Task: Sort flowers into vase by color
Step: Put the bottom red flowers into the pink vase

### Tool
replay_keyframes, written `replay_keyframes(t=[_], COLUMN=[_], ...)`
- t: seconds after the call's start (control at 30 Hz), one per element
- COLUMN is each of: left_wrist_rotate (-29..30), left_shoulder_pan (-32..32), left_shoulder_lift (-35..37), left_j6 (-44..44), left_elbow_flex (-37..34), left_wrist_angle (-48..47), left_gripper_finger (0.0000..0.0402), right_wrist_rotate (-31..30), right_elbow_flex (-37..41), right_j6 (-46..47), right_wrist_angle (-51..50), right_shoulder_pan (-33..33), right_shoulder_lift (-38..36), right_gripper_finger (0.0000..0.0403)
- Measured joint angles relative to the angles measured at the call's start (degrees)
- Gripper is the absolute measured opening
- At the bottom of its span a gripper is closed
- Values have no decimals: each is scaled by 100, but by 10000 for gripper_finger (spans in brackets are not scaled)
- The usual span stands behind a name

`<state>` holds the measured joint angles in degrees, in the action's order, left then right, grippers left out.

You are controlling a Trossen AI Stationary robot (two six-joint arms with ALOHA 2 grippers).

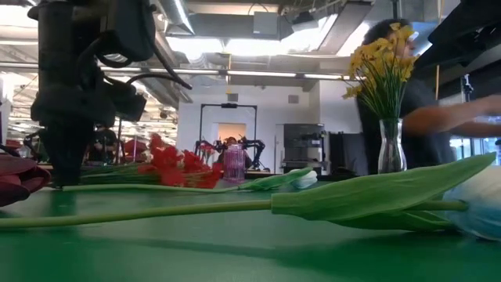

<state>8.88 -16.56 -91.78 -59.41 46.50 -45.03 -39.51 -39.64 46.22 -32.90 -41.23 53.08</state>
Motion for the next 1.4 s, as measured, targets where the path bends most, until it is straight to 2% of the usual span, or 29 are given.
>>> replay_keyframes(t=[0.4, 0.73, 1.13, 1.27, 1.4], left_wrist_rotate=[939, 1755, 1568, 1149, 954], left_shoulder_pan=[9, 7, 368, 767, 1338], left_shoulder_lift=[-11, 62, 840, 827, 778], left_j6=[791, 1947, 3979, 4613, 4759], left_elbow_flex=[942, 1830, 1827, 1823, 1815], left_wrist_angle=[54, 358, 2916, 3786, 4334], left_gripper_finger=[2, 1, 0, 0, 0], right_wrist_rotate=[0, 0, -46, -95, -165], right_elbow_flex=[-2, -2, -4, -7, -7], right_j6=[-4, -9, -21, -22, -120], right_wrist_angle=[-5, -10, -23, -17, -14], right_shoulder_pan=[0, 0, 0, 0, -2], right_shoulder_lift=[0, 0, 33, 33, 33], right_gripper_finger=[253, 253, 253, 253, 253])
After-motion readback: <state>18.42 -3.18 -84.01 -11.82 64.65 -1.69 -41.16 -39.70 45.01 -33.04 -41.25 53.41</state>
